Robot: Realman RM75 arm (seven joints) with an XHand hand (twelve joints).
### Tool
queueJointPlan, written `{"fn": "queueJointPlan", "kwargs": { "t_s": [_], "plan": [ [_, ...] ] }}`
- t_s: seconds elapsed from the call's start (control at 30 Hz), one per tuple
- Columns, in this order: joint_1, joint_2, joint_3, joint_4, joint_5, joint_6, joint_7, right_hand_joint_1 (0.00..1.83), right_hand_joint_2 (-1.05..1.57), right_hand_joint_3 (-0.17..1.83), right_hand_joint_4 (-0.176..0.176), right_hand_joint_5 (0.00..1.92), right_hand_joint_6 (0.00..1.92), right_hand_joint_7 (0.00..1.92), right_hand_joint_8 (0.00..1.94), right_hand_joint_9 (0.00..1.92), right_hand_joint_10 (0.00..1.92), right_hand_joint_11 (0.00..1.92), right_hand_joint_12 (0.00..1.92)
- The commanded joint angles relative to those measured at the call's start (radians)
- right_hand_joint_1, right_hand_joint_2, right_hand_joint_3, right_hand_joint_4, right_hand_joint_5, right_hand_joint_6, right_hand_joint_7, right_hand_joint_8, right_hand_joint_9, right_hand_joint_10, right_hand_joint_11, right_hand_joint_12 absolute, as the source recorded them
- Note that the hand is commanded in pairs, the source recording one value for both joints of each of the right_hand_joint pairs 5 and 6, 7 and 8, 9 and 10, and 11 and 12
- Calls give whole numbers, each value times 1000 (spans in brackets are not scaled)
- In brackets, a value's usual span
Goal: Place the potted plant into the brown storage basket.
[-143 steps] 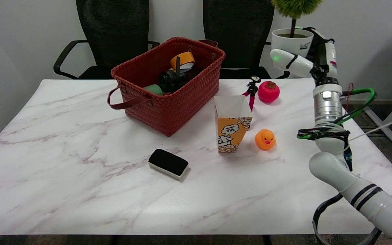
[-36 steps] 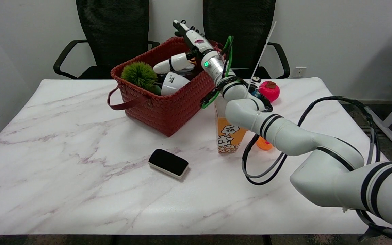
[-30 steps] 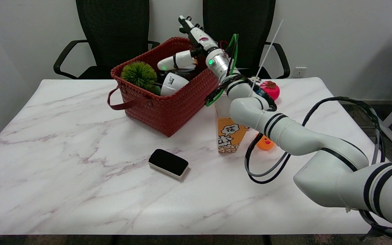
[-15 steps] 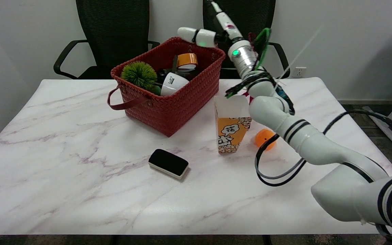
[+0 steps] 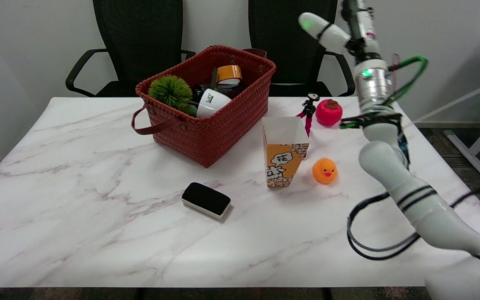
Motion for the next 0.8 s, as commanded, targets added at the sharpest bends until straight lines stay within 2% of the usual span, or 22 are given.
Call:
{"fn": "queueJointPlan", "kwargs": {
  "t_s": [0.03, 0.5, 0.8],
  "plan": [
    [-467, 59, 312, 316, 129, 299, -47, 663, 685, -142, 0, 0, 0, 114, 114, 154, 154, 187, 187],
    [-567, 56, 299, 280, 121, 389, -31, 684, 656, -175, 0, 0, 0, 144, 144, 179, 179, 211, 211],
    [-575, 63, 257, 282, 118, 427, -20, 688, 659, -175, 0, 0, 0, 156, 156, 188, 188, 219, 219]
  ]
}}
